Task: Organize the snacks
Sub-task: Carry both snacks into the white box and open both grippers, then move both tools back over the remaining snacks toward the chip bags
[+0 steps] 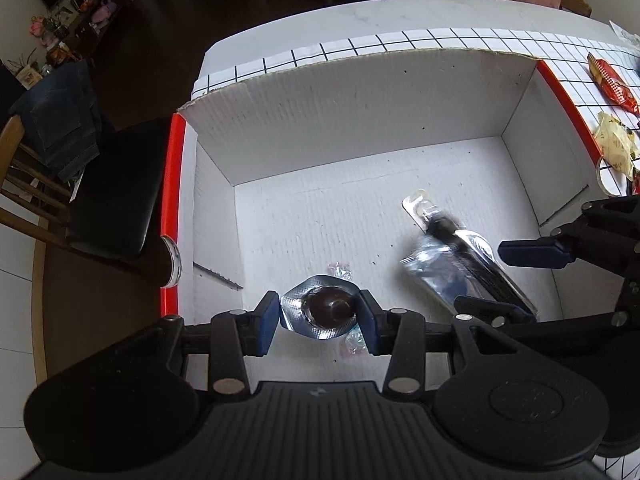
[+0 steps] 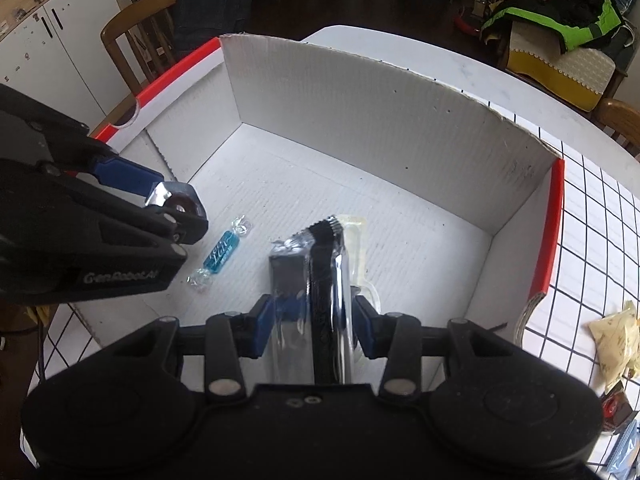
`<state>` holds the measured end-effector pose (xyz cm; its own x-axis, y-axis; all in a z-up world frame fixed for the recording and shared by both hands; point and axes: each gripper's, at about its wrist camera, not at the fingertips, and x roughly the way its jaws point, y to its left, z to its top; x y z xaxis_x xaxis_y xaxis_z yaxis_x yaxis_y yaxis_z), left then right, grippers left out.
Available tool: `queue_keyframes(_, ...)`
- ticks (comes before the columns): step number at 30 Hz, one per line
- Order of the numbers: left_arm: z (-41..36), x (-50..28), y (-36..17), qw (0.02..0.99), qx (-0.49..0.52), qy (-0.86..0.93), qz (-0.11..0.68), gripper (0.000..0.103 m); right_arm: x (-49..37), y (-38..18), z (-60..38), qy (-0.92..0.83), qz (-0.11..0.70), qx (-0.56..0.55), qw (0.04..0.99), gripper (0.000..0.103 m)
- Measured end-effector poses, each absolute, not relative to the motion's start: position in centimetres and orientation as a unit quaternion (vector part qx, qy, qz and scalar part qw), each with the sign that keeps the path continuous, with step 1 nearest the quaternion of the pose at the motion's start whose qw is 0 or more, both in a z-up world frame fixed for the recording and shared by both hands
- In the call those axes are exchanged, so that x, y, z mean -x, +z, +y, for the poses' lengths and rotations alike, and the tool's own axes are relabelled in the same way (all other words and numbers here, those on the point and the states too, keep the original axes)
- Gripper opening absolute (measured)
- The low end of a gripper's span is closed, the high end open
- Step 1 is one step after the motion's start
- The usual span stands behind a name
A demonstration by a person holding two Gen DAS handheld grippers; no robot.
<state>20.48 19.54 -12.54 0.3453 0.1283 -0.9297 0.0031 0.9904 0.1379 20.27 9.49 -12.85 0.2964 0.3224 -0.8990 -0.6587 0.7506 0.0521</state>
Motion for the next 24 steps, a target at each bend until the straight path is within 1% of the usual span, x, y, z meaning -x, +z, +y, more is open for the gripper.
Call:
queue_keyframes(5, 19.7, -20.2, -12.3, 0.822, -0.045, 0.038, 0.566, 0.045, -20.2, -12.1, 8.8, 0.313, 0.502, 0.149, 0.792, 0.042)
queue_keyframes(8, 19.9, -19.9, -12.0, 0.825, -0.035, 0.037, 0.562, 0.051, -20.0, -11.3, 8.1, 0.315, 0.497, 0.140, 0.797, 0.043)
queue_keyframes(10, 19.8, -19.6, -11.6, 0.830, -0.030, 0.034, 0.557, 0.051, -19.8, -10.7, 7.6, 0.316, 0.493, 0.132, 0.800, 0.044)
queue_keyframes(14, 19.3, -18.7, -10.3, 0.841, -0.027, 0.029, 0.540, 0.051, -19.2, -9.2, 6.3, 0.319, 0.483, 0.114, 0.808, 0.045)
queue_keyframes(18, 18.5, -18.2, -8.7, 0.855, -0.027, 0.022, 0.518, 0.056, -18.6, -7.7, 4.9, 0.322, 0.471, 0.098, 0.815, 0.046)
queue_keyframes(23, 16.6, -17.2, -6.4, 0.874, -0.036, 0.005, 0.484, 0.056, -17.4, -5.7, 3.2, 0.323, 0.451, 0.088, 0.828, 0.047)
queue_keyframes(24, 16.1, -17.1, -5.9, 0.878, -0.038, 0.001, 0.478, 0.058, -17.2, -5.3, 2.7, 0.323, 0.446, 0.086, 0.830, 0.047)
